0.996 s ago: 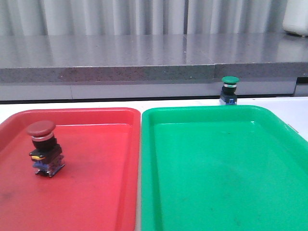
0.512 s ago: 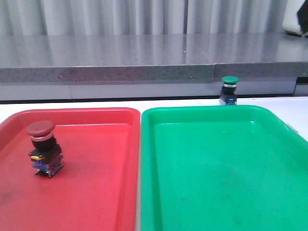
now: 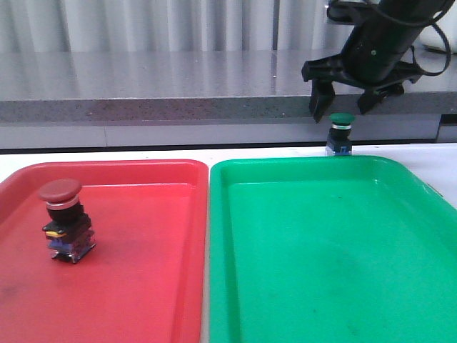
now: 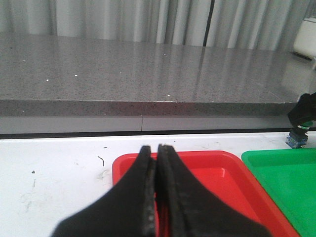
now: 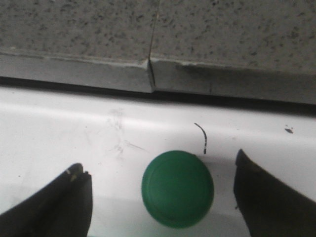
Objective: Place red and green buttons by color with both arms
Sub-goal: 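Lower the right gripper around the green-capped button and close it, then carry the green button forward and set it in the green tray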
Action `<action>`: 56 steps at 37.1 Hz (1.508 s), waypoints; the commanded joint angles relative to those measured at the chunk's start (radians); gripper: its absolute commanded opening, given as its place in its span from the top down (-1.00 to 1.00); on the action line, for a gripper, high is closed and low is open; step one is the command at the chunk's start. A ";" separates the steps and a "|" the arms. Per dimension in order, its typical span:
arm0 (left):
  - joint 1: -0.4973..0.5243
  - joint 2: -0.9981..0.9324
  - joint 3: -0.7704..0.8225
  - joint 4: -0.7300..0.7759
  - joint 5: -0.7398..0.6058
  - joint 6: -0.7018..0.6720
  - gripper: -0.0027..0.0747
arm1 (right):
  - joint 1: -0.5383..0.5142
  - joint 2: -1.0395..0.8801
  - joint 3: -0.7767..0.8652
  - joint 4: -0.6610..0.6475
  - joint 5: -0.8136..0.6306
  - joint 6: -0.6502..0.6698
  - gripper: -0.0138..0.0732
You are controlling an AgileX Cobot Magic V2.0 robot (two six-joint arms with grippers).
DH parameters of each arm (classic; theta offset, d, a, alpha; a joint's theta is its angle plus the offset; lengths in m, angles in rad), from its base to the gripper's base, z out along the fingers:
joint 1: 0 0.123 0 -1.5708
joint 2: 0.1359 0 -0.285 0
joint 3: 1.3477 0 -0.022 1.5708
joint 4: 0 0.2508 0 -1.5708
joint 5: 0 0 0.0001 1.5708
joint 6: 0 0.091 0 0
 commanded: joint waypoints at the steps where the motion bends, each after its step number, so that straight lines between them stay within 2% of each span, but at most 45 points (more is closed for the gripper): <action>1: -0.001 0.010 -0.025 -0.006 -0.088 -0.007 0.98 | -0.008 -0.010 -0.083 0.001 -0.004 0.020 -0.71; 5: -0.001 0.010 -0.025 -0.006 -0.088 -0.007 0.98 | -0.012 0.011 -0.099 0.001 0.007 0.020 -0.70; 7: -0.001 0.010 -0.025 -0.006 -0.088 -0.007 0.98 | -0.015 0.012 -0.099 0.001 0.007 0.020 -0.63; 12: -0.001 0.010 -0.025 -0.006 -0.088 -0.007 0.98 | -0.016 0.012 -0.100 0.001 0.009 0.020 -0.22; 14: -0.001 0.010 -0.025 -0.006 -0.088 -0.007 0.98 | -0.016 0.010 -0.100 0.001 0.008 0.020 0.04; 19: -0.001 0.010 -0.025 -0.006 -0.088 -0.007 0.98 | -0.016 -0.011 -0.100 0.001 0.013 0.019 0.34; 29: -0.001 0.010 -0.025 -0.006 -0.088 -0.007 0.98 | -0.009 -0.146 -0.085 0.000 0.072 0.006 0.35; 34: -0.001 0.010 -0.025 -0.006 -0.088 -0.007 0.98 | 0.020 -0.257 0.001 0.000 0.084 0.001 0.35; 47: -0.001 0.010 -0.025 -0.006 -0.088 -0.007 0.98 | 0.172 -0.600 0.518 0.006 -0.110 -0.010 0.35; 56: -0.001 0.010 -0.025 -0.006 -0.088 -0.007 0.98 | 0.291 -0.615 0.751 0.017 -0.222 -0.010 0.35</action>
